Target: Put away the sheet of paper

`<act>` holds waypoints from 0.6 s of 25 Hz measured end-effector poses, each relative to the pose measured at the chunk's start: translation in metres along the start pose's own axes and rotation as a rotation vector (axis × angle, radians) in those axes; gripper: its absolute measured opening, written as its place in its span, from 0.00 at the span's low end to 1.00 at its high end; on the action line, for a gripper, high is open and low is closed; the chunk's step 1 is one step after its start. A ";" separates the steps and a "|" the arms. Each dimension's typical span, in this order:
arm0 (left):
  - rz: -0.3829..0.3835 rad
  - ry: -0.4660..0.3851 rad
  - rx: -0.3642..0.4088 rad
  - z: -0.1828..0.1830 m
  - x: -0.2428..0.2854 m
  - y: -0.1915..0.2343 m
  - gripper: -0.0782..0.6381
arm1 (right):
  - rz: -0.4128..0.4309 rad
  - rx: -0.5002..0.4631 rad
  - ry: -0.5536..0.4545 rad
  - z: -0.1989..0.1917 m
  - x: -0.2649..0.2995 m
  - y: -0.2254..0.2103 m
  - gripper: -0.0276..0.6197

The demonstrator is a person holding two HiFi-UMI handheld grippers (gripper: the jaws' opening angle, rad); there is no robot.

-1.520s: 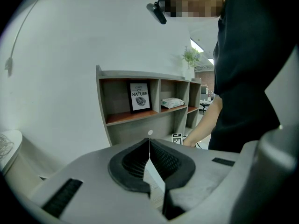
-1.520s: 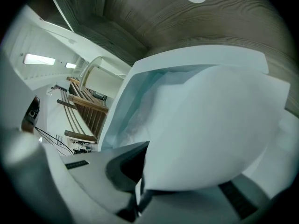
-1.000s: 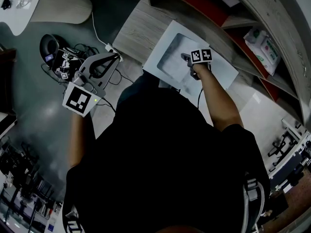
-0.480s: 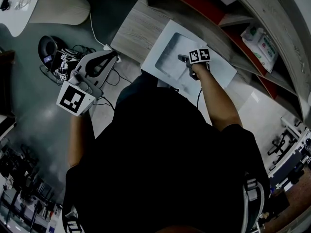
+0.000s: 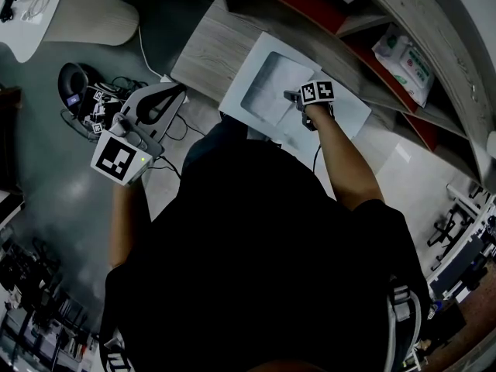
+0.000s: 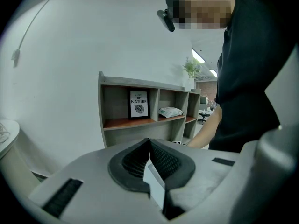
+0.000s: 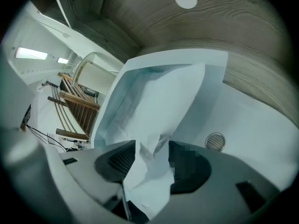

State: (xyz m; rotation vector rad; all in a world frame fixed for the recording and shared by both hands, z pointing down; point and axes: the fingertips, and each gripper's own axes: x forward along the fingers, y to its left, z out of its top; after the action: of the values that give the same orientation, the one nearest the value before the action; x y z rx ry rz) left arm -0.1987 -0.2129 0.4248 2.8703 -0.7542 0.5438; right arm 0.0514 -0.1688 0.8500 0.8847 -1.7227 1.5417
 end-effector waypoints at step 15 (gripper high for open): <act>-0.037 -0.020 0.035 0.010 0.010 -0.030 0.14 | -0.020 0.057 -0.085 -0.033 -0.049 -0.027 0.39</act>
State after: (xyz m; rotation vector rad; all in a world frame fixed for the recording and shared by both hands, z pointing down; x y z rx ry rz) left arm -0.1722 -0.1932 0.4189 2.9198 -0.6991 0.5302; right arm 0.1019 -0.1354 0.8272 1.0062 -1.7318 1.5670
